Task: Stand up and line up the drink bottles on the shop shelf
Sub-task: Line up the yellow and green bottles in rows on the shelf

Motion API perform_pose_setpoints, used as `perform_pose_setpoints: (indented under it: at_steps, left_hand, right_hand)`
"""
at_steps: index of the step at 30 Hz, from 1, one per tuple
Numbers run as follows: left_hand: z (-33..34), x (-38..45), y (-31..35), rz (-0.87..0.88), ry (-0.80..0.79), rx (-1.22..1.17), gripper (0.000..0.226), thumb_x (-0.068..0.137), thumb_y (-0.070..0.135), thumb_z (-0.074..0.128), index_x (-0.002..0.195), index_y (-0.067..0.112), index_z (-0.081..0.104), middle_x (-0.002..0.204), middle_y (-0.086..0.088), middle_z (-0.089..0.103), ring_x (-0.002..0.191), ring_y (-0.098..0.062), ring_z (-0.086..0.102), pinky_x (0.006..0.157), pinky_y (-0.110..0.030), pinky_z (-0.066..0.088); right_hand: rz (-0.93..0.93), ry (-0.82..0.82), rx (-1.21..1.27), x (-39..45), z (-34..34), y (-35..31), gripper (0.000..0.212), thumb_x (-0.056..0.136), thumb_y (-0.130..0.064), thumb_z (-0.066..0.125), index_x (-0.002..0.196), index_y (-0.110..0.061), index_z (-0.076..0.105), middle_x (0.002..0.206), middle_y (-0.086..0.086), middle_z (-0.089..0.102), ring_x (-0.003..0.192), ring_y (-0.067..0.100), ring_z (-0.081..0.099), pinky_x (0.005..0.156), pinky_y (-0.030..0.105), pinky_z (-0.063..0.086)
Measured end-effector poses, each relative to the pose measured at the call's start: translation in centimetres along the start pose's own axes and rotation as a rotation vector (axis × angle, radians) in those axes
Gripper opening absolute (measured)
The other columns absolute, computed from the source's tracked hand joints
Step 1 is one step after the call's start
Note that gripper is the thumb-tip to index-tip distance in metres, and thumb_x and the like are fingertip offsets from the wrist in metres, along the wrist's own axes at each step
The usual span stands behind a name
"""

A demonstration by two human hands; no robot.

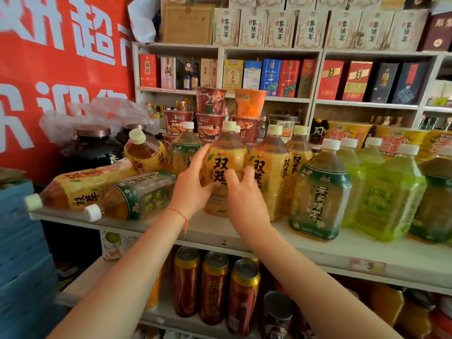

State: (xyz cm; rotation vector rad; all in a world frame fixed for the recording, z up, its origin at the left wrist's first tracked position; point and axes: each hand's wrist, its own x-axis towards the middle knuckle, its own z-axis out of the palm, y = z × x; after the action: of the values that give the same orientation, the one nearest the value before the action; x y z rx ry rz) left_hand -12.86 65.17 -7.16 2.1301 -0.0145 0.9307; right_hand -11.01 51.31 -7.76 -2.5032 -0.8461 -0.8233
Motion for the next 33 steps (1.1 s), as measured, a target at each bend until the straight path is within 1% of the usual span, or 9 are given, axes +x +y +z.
perform_pose_setpoints:
  at_steps: [4,9,13,16,19,22,27,30,33]
  left_hand:
    - [0.4,0.4,0.4,0.016,0.019,0.113,0.092,0.087,0.013,0.076,0.157,0.036,0.021,0.132,-0.007,0.064,0.116,-0.026,0.063,0.091,-0.03,0.049]
    - [-2.6,1.1,0.3,0.108,-0.001,0.341,0.052,0.094,0.017,0.064,0.142,0.03,0.049,0.125,-0.001,0.067,0.109,-0.02,0.065,0.092,-0.034,0.053]
    - [-6.9,2.1,-0.3,0.261,0.159,0.388,0.02,0.094,0.015,0.06,0.105,0.022,0.074,0.106,0.002,0.069,0.093,-0.016,0.063,0.081,-0.032,0.052]
    - [-11.6,2.5,-1.7,0.303,0.285,0.358,0.017,0.092,0.015,0.061,0.097,0.023,0.075,0.083,0.004,0.068,0.073,-0.014,0.062,0.067,-0.034,0.053]
    - [-17.3,3.7,-5.3,0.24,0.345,0.37,0.016,0.092,0.018,0.059,0.097,0.025,0.073,0.08,0.005,0.069,0.074,-0.017,0.064,0.065,-0.036,0.055]
    - [-20.6,5.0,-9.1,0.075,0.201,0.355,0.019,0.093,0.022,0.061,0.109,0.025,0.069,0.096,0.008,0.067,0.09,-0.017,0.064,0.074,-0.033,0.051]
    - [-21.3,8.2,-13.0,-0.157,-0.356,0.119,0.057,0.093,0.04,0.066,0.146,0.03,0.045,0.13,0.003,0.058,0.112,-0.017,0.06,0.09,-0.034,0.053]
    - [-20.8,9.4,-12.8,-0.084,-0.472,0.11,0.055,0.094,0.043,0.064,0.144,0.032,0.047,0.131,0.005,0.061,0.116,-0.018,0.06,0.101,-0.04,0.05]
    - [-20.7,10.3,-12.6,0.008,-0.452,0.203,0.031,0.094,0.037,0.062,0.125,0.036,0.058,0.115,0.008,0.063,0.104,-0.016,0.061,0.084,-0.03,0.047]
  right_hand:
    - [-0.003,-0.039,-0.064,0.3,0.0,0.4,0.05,0.086,0.002,0.063,0.128,-0.014,0.042,0.142,0.023,0.028,0.119,0.035,0.048,0.077,0.035,0.056]
    - [-0.104,0.152,-0.034,0.4,0.5,-1.2,0.012,0.089,-0.018,0.062,0.097,-0.011,0.057,0.101,0.012,0.048,0.09,0.03,0.053,0.05,0.034,0.046]
    - [-0.069,0.089,0.171,2.1,0.9,-4.0,0.011,0.096,-0.025,0.056,0.099,-0.015,0.059,0.1,0.001,0.048,0.078,0.021,0.054,0.06,0.039,0.052]
    - [0.003,0.082,0.349,4.6,2.0,-7.3,0.009,0.095,-0.021,0.06,0.101,-0.016,0.061,0.097,0.0,0.051,0.077,0.017,0.052,0.067,0.038,0.05]
    - [0.064,0.029,0.478,7.3,4.1,-12.2,0.031,0.093,-0.022,0.063,0.122,-0.02,0.053,0.116,0.001,0.049,0.088,0.011,0.05,0.072,0.024,0.047]
    - [0.147,0.035,0.481,8.8,6.0,-15.1,0.057,0.092,-0.029,0.068,0.14,-0.024,0.038,0.135,0.002,0.041,0.103,0.013,0.052,0.08,0.026,0.048]
    - [0.235,0.019,0.45,10.9,7.4,-16.3,0.074,0.089,-0.031,0.074,0.149,-0.024,0.032,0.146,0.003,0.046,0.128,0.018,0.051,0.094,0.026,0.042]
    - [0.253,-0.04,0.411,11.9,7.1,-16.5,0.074,0.088,-0.029,0.075,0.149,-0.027,0.032,0.145,0.0,0.052,0.13,0.019,0.051,0.096,0.028,0.042]
    - [0.242,-0.011,0.404,12.3,7.0,-17.1,0.072,0.088,-0.025,0.076,0.148,-0.028,0.036,0.14,-0.002,0.056,0.127,0.018,0.054,0.092,0.026,0.043]
